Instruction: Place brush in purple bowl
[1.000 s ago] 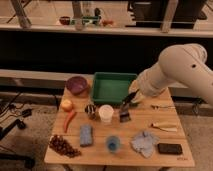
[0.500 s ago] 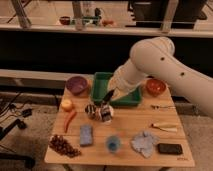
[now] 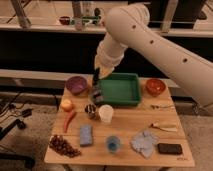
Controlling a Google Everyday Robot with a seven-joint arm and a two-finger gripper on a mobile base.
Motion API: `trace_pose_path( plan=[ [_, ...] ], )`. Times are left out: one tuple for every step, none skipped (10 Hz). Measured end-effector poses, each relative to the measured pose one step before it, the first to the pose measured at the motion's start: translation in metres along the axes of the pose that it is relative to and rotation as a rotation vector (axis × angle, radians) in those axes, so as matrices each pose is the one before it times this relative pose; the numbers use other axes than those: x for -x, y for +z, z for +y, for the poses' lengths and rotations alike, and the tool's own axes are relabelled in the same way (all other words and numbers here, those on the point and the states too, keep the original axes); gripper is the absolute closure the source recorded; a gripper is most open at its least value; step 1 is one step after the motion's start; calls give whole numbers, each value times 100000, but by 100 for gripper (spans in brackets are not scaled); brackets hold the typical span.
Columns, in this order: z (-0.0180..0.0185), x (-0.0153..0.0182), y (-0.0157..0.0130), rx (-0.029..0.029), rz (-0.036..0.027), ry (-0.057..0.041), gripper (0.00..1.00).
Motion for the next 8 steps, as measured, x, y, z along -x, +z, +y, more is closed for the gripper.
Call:
trace_pose_path(
  plan=[
    [-917, -181, -459, 9, 1359, -103, 90],
    [-232, 150, -63, -78, 57, -261, 90],
    [24, -66, -4, 13, 61, 100, 90],
    [70, -160, -63, -53, 137, 271, 90],
    [-22, 57, 36, 37, -64, -90, 90],
    [-36, 89, 21, 15, -73, -142, 90],
    [-4, 24, 27, 38, -35, -41, 90],
    [-1, -4, -8, -19, 8, 8, 90]
  ],
)
